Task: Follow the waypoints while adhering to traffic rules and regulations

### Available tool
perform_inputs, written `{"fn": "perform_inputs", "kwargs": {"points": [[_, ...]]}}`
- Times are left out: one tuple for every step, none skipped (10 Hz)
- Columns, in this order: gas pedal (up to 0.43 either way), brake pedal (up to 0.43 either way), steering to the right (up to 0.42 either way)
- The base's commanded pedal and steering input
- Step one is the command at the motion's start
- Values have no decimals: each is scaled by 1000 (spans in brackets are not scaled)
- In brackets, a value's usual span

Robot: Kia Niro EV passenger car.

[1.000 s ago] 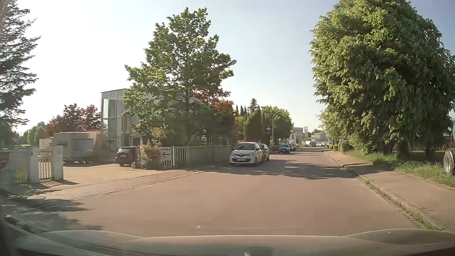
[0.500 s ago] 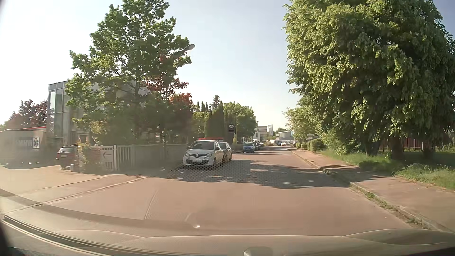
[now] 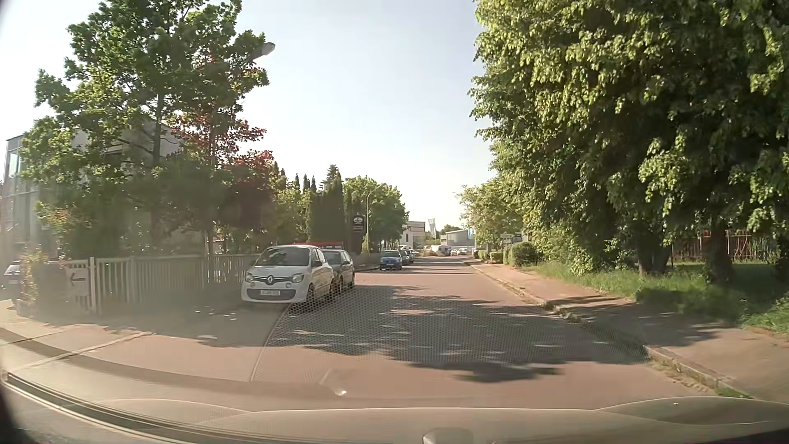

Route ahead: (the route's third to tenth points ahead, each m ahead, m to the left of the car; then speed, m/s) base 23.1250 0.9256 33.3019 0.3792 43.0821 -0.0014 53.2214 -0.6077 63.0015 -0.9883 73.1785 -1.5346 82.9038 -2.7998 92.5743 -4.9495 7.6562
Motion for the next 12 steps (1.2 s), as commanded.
{"fn": "perform_inputs", "kwargs": {"points": [[189, 0, 23], [189, 0, 15], [189, 0, 12], [189, 0, 8], [189, 0, 7], [189, 0, 7], [189, 0, 6], [189, 0, 6], [189, 0, 7], [189, 0, 9], [189, 0, 10], [189, 0, 10]]}}
